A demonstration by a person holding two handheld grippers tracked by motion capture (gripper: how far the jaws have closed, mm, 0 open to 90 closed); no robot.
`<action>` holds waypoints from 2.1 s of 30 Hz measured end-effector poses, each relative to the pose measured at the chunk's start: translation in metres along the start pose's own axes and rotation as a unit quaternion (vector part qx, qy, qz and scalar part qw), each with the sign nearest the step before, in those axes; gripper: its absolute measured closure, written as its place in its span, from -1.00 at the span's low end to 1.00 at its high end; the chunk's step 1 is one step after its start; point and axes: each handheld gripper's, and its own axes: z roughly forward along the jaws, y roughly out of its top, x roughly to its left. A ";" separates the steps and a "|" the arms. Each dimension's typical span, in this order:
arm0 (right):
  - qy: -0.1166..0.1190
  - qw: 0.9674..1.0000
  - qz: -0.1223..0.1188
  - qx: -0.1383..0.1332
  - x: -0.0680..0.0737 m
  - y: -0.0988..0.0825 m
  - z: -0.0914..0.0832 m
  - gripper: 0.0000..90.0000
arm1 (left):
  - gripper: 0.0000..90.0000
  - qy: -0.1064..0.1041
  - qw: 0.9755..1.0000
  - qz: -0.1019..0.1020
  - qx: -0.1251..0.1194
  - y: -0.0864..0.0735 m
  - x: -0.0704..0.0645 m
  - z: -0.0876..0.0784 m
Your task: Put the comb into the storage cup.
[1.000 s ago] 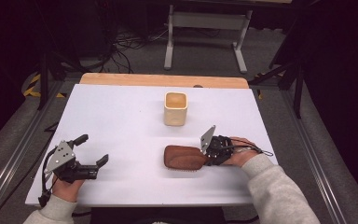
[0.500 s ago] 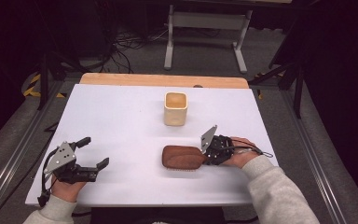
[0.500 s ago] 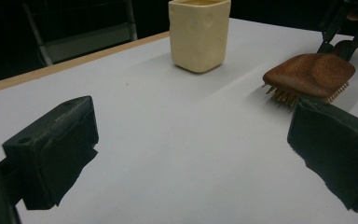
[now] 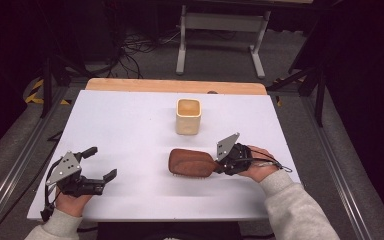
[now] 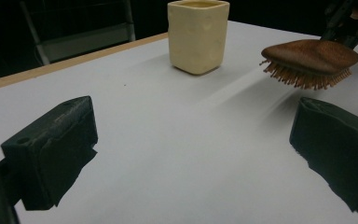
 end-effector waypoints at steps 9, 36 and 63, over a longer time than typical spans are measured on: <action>-0.048 0.996 0.019 -0.074 0.009 0.000 -0.010 0.61 | -0.99 -0.001 1.000 0.003 0.004 0.001 0.001 0.001; -0.135 0.961 0.097 -0.222 0.041 0.010 0.005 0.60 | -0.99 -0.021 1.000 -0.011 0.015 0.005 -0.003 0.008; -0.184 0.941 0.127 -0.253 0.051 0.013 0.030 0.60 | -0.97 -0.071 0.997 -0.037 0.015 0.043 -0.026 0.042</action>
